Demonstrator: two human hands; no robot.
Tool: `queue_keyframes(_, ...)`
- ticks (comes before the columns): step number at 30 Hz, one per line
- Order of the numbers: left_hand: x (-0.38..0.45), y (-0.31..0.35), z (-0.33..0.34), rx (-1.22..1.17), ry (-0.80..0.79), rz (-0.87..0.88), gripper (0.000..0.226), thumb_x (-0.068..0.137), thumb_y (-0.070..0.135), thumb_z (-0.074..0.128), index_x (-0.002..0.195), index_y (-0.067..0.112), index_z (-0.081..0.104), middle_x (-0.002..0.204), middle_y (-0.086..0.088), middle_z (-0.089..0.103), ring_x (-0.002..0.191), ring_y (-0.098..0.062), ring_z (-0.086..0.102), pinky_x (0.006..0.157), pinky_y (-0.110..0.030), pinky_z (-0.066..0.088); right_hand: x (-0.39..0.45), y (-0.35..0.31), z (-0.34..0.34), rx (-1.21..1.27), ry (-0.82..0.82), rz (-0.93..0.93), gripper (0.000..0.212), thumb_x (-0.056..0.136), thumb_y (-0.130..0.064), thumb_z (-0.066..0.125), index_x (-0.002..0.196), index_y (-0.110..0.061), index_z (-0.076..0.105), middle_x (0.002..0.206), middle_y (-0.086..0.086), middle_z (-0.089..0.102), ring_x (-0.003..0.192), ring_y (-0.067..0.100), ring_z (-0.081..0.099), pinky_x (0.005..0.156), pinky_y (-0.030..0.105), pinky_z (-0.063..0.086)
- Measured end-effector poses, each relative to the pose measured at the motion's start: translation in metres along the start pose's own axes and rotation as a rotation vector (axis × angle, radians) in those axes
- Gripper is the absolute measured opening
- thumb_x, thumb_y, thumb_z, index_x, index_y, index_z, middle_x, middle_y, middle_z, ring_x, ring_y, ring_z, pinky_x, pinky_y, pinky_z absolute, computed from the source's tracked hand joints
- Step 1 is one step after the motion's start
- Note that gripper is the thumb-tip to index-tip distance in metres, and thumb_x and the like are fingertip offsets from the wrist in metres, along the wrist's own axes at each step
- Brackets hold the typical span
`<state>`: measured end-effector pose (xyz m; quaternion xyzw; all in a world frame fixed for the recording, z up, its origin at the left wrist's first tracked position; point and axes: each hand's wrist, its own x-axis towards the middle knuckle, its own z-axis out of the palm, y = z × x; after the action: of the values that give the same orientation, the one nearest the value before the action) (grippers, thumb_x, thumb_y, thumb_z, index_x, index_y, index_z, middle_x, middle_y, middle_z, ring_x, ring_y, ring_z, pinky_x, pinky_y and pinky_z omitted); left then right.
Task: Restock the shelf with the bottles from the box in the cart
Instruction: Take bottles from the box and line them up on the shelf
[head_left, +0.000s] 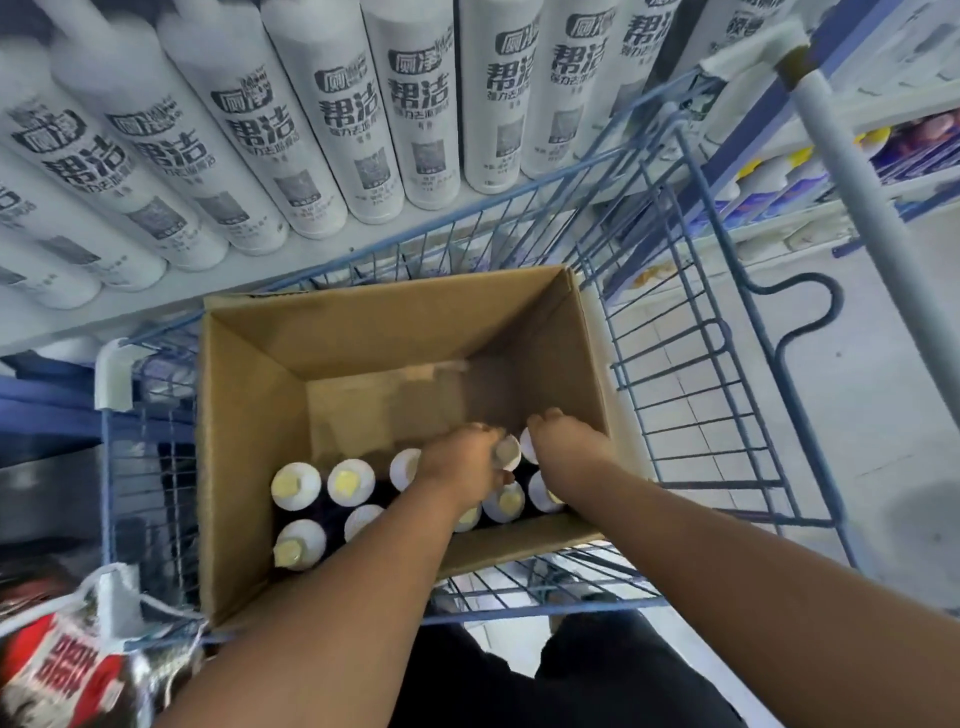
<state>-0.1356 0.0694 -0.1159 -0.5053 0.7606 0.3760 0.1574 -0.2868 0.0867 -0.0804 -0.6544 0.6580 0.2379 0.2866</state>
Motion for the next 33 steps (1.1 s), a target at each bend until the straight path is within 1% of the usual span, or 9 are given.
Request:
queue_keyframes(3,0.007,0.003,0.006,-0.009,0.059,-0.016,0.037,0.085,0.039,0.066,0.121,0.032,0.057,0.122,0.003,0.061,0.108,-0.027,0.06,0.081,-0.035,0.051,0.002,0.0,0.005,-0.008,-0.009,-0.018,0.032,0.086,-0.001,0.056,0.116,-0.01,0.054,0.12,0.011,0.05,0.104,0.029,0.061,0.079,0.035,0.051)
queue_keyframes(6,0.01,0.003,0.011,-0.027,0.119,-0.014,0.022,0.086,0.034,0.06,0.106,0.028,0.054,0.106,0.002,0.063,0.094,-0.028,0.061,0.074,-0.038,0.052,0.003,0.001,0.008,-0.031,0.012,-0.037,0.03,0.084,0.001,0.057,0.113,-0.008,0.057,0.12,0.012,0.048,0.102,0.029,0.06,0.079,0.035,0.053)
queue_keyframes(12,0.006,-0.003,0.018,-0.247,0.272,-0.079,0.019,0.091,0.032,0.057,0.09,0.021,0.042,0.079,-0.005,0.057,0.071,-0.027,0.053,0.06,-0.04,0.042,0.011,0.001,0.013,-0.075,0.002,-0.058,0.034,0.085,0.0,0.061,0.118,-0.006,0.053,0.124,0.015,0.042,0.102,0.028,0.058,0.082,0.034,0.051)
queue_keyframes(16,0.005,-0.006,0.017,-0.383,0.314,-0.099,0.018,0.093,0.032,0.056,0.089,0.021,0.042,0.081,-0.004,0.06,0.075,-0.029,0.056,0.064,-0.044,0.046,0.017,0.0,0.009,-0.043,0.057,-0.069,0.029,0.091,-0.002,0.054,0.12,-0.004,0.053,0.127,0.016,0.045,0.1,0.027,0.06,0.084,0.032,0.05)
queue_keyframes(21,-0.005,-0.01,0.008,-0.615,0.333,-0.057,0.024,0.093,0.03,0.064,0.084,0.035,0.042,0.105,0.007,0.066,0.099,-0.014,0.06,0.075,-0.034,0.05,0.011,0.005,-0.014,0.082,0.16,-0.088,0.034,0.084,0.001,0.059,0.117,-0.007,0.053,0.129,0.014,0.043,0.098,0.029,0.061,0.077,0.03,0.045)
queue_keyframes(23,-0.015,-0.008,-0.008,-0.649,0.371,-0.06,0.026,0.092,0.029,0.068,0.087,0.034,0.044,0.103,0.009,0.063,0.094,-0.014,0.057,0.071,-0.03,0.044,0.007,0.01,-0.028,0.074,0.203,-0.134,0.033,0.084,0.0,0.059,0.116,-0.007,0.055,0.132,0.013,0.044,0.103,0.028,0.062,0.079,0.031,0.047)
queue_keyframes(25,-0.026,-0.006,-0.026,-0.661,0.417,-0.06,0.024,0.091,0.027,0.07,0.092,0.029,0.046,0.113,0.008,0.064,0.098,-0.015,0.058,0.074,-0.03,0.043,-0.002,0.011,-0.047,0.058,0.241,-0.206,0.026,0.084,-0.003,0.056,0.11,-0.008,0.056,0.124,0.013,0.049,0.11,0.029,0.059,0.084,0.036,0.051)
queue_keyframes(27,-0.038,-0.005,-0.047,-0.66,0.454,-0.05,0.023,0.089,0.027,0.072,0.09,0.031,0.049,0.12,0.008,0.065,0.103,-0.015,0.061,0.082,-0.035,0.049,-0.013,0.011,-0.068,0.03,0.289,-0.244,0.022,0.084,-0.006,0.057,0.105,-0.008,0.056,0.117,0.011,0.049,0.102,0.032,0.061,0.079,0.039,0.051)
queue_keyframes(33,-0.082,0.005,-0.115,-0.707,0.605,-0.022,0.027,0.085,0.028,0.077,0.084,0.042,0.054,0.107,0.013,0.069,0.101,-0.009,0.065,0.088,-0.038,0.053,-0.043,-0.006,-0.134,-0.057,0.386,-0.399,0.018,0.084,-0.006,0.055,0.101,-0.003,0.058,0.105,0.016,0.056,0.097,0.027,0.056,0.072,0.031,0.043)
